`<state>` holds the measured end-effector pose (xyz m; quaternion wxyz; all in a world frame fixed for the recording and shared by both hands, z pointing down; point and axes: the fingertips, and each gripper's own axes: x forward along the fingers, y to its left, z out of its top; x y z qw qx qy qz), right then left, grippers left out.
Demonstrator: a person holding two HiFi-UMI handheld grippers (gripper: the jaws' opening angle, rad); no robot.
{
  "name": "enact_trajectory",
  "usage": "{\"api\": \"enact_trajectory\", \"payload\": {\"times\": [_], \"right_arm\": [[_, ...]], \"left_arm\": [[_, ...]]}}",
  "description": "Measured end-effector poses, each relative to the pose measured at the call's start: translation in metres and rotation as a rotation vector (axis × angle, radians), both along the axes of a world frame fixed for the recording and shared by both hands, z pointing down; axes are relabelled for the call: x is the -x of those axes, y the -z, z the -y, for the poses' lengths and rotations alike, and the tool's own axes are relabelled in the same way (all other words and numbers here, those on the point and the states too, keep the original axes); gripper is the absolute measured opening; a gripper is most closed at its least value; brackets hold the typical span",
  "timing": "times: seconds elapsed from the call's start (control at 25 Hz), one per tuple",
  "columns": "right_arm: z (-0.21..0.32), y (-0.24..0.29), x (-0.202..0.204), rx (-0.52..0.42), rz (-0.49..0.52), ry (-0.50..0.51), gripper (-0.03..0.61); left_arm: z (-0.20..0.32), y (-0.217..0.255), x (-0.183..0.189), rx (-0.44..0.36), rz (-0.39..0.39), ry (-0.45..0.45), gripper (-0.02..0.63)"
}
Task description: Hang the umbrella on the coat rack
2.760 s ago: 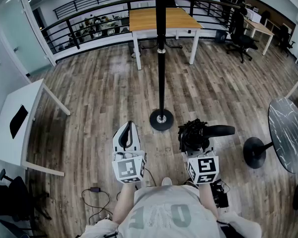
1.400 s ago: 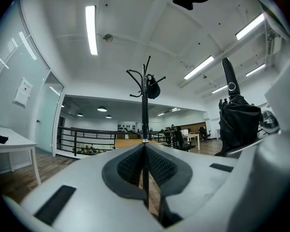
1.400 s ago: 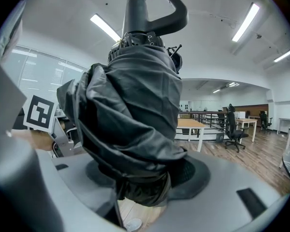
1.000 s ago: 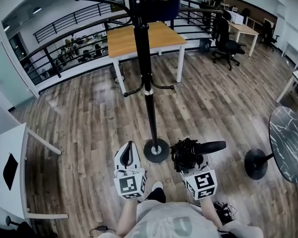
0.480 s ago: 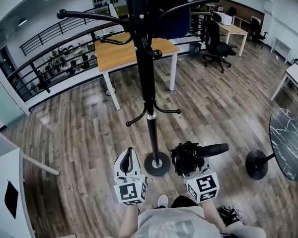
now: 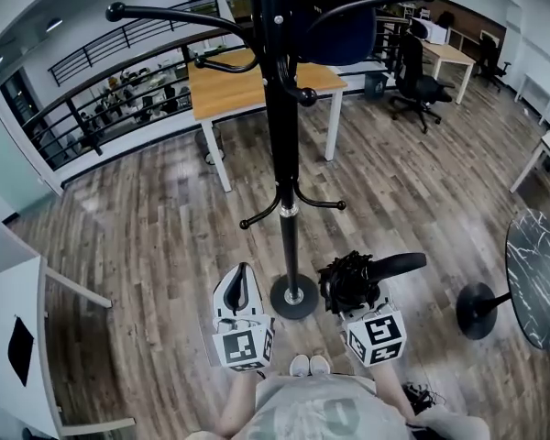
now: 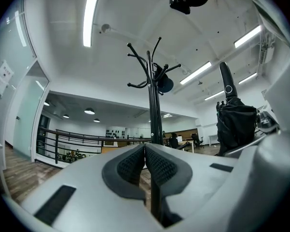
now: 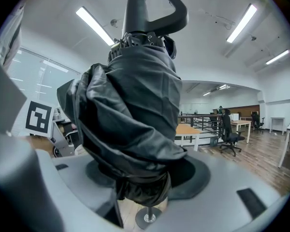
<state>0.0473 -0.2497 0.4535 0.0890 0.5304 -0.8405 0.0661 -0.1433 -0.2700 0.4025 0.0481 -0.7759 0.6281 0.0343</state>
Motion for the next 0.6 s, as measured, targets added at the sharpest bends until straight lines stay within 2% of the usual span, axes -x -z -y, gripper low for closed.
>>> {"api": "enact_trajectory", "payload": {"times": [0.2, 0.6], "right_arm": [[0.004, -0.002, -0.008, 0.013, 0.023, 0.005, 0.27], [0.005, -0.013, -0.011, 0.067, -0.004, 0.022, 0.27]], "left_arm": [[0.001, 0.001, 0.001, -0.004, 0.005, 0.028, 0.026], [0.002, -0.002, -0.002, -0.002, -0.003, 0.046, 0.026]]}}
